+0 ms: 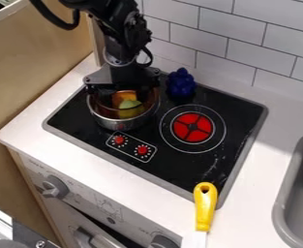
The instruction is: Picked the green item out of the pot and put it on the right burner
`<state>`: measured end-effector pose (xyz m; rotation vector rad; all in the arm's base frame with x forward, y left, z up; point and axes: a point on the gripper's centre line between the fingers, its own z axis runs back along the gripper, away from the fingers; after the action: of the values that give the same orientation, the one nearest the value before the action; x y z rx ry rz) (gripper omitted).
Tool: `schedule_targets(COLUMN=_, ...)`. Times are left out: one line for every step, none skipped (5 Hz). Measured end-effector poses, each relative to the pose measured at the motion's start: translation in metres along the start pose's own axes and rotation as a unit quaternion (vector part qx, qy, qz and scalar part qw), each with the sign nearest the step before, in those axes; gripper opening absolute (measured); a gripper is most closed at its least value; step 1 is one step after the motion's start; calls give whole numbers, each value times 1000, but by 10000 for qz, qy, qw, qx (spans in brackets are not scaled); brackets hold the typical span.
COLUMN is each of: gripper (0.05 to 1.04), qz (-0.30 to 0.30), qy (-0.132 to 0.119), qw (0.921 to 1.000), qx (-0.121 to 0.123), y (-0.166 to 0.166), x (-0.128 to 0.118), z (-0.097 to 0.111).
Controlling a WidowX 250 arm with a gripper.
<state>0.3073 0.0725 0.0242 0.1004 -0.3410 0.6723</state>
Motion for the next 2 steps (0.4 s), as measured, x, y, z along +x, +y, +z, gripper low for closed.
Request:
schedule_targets(gripper=395, qz=7, qy=82, qw=10000, qx=-1, y=1, x=-2, z=0)
schedule_targets(gripper=214, qz=-68, qy=189, qw=9998, qx=60, y=2, x=-3, z=2)
